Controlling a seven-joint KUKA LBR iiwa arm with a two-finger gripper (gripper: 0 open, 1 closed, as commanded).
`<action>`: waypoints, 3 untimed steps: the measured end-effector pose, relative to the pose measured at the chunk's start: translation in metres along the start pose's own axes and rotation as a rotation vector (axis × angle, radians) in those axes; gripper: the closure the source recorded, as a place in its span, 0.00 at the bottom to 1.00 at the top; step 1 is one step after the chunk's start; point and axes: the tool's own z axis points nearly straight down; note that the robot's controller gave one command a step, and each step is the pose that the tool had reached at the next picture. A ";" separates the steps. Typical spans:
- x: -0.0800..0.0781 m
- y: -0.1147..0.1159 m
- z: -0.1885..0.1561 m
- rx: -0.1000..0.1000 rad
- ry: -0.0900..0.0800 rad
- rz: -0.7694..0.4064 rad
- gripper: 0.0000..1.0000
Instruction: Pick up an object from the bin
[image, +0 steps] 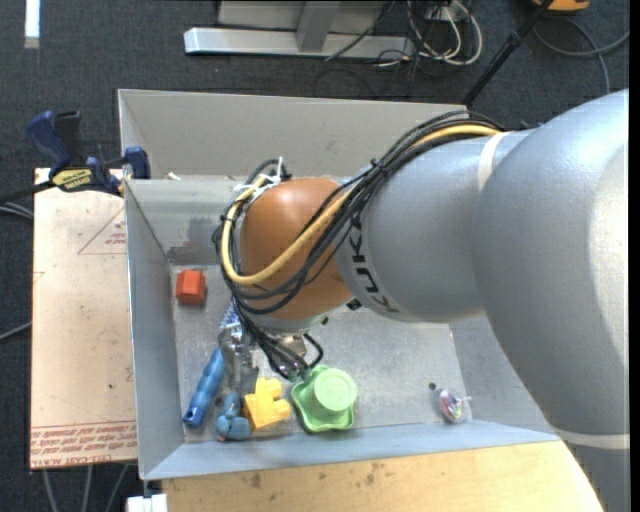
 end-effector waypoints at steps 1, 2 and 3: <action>0.012 0.036 0.064 0.000 -0.009 -0.253 1.00; 0.016 0.043 -0.074 -0.003 -0.014 -0.292 1.00; 0.017 0.043 -0.069 -0.002 -0.005 -0.291 0.00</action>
Offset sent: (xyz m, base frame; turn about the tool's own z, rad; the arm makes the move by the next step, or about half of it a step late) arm -0.0215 0.0321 -0.0667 -0.2541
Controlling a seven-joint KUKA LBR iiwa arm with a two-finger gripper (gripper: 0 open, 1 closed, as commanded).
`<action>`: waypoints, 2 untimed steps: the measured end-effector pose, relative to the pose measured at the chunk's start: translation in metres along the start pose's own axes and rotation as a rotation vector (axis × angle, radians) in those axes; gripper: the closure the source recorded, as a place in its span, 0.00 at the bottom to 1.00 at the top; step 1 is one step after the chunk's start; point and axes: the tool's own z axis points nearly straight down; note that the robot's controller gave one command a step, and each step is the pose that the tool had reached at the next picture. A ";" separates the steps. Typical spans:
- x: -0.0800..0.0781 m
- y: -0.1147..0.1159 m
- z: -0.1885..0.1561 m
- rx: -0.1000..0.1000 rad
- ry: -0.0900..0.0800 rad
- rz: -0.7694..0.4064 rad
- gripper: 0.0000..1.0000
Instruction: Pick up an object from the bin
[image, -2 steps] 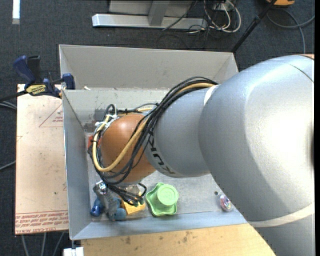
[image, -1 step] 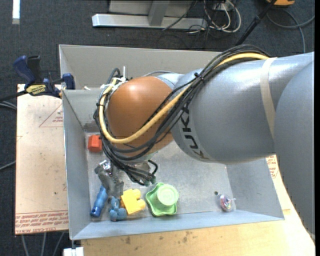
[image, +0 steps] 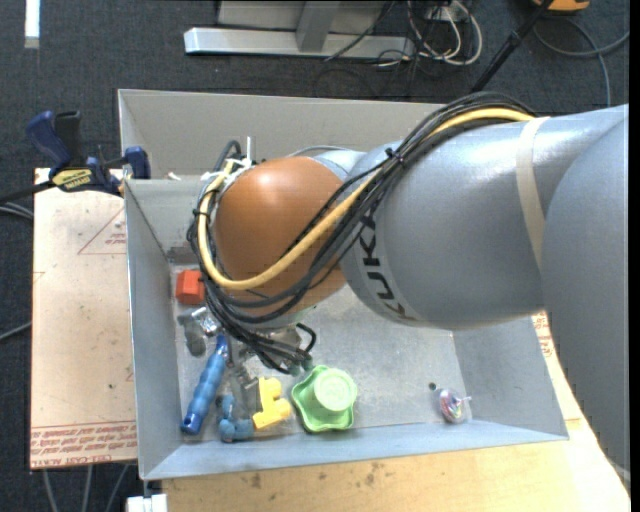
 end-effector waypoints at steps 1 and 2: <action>-0.040 -0.095 0.083 0.002 0.004 -0.339 0.00; 0.009 -0.020 0.132 0.003 -0.006 -0.676 0.00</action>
Offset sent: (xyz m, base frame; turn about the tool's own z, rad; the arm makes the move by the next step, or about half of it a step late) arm 0.0789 -0.0619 -0.0806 -0.3462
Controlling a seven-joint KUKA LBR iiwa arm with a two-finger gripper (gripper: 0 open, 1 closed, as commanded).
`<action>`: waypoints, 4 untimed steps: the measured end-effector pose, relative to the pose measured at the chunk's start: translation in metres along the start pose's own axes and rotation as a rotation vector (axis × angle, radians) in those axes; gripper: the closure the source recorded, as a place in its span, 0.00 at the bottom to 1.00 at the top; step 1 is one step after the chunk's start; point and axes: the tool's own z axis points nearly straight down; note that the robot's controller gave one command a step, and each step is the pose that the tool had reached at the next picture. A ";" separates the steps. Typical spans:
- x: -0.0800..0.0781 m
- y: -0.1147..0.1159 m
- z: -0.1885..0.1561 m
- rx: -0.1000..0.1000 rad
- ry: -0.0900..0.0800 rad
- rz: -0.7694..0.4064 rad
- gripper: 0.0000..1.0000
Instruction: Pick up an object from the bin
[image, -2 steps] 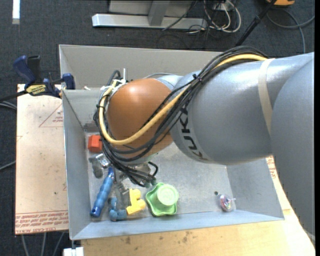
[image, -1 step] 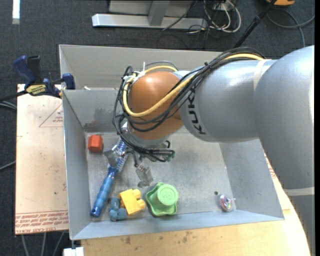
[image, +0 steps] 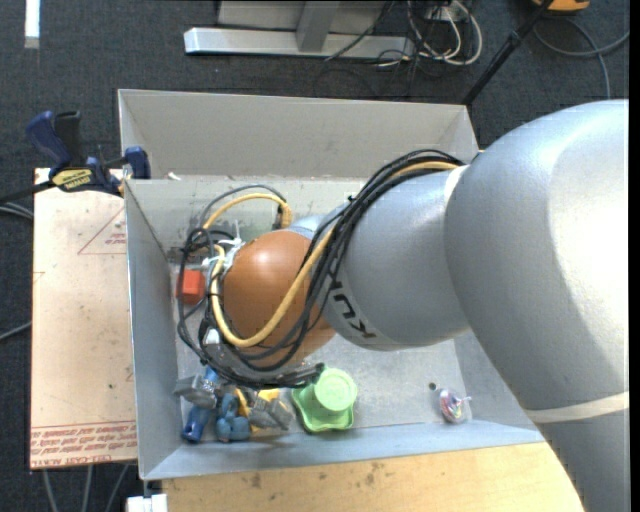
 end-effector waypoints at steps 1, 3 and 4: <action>0.000 0.000 0.000 0.000 -0.002 0.001 1.00; -0.022 -0.010 -0.078 -0.006 0.004 -0.026 0.00; -0.014 -0.041 0.005 -0.010 0.008 -0.351 0.00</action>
Offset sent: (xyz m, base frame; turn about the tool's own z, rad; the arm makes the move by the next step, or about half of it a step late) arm 0.0000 0.0000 0.0000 0.0000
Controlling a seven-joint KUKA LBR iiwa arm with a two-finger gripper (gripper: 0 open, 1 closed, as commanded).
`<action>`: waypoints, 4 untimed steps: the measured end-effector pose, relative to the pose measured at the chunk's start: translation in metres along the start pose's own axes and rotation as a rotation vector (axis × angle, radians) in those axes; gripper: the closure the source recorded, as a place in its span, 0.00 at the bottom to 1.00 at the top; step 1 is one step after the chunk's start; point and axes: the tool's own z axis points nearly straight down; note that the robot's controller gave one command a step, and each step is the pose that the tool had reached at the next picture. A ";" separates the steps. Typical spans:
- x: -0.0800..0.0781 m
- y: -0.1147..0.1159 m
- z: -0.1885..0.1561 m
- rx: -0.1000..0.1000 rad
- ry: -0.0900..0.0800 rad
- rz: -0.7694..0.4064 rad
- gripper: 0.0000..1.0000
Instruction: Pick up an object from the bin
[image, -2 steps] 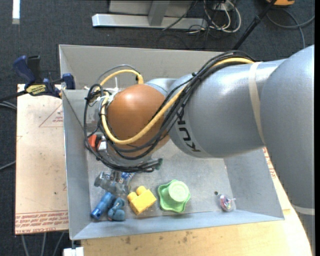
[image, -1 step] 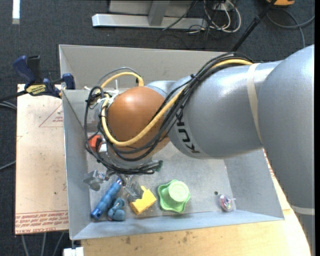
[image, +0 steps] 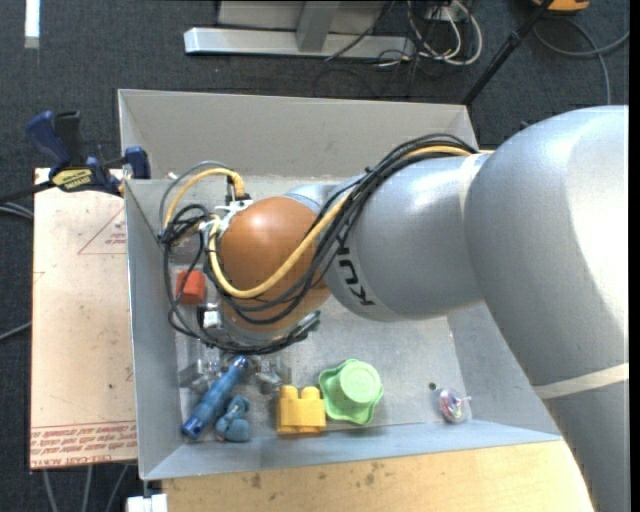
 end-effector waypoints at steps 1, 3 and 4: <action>0.005 -0.004 -0.001 0.006 -0.003 -0.633 0.00; 0.006 0.055 -0.016 0.003 -0.001 -0.649 1.00; 0.006 0.053 -0.015 0.003 -0.002 -0.644 0.00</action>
Offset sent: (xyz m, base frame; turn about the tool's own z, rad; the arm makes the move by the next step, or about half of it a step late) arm 0.0031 -0.0066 0.0007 -0.6389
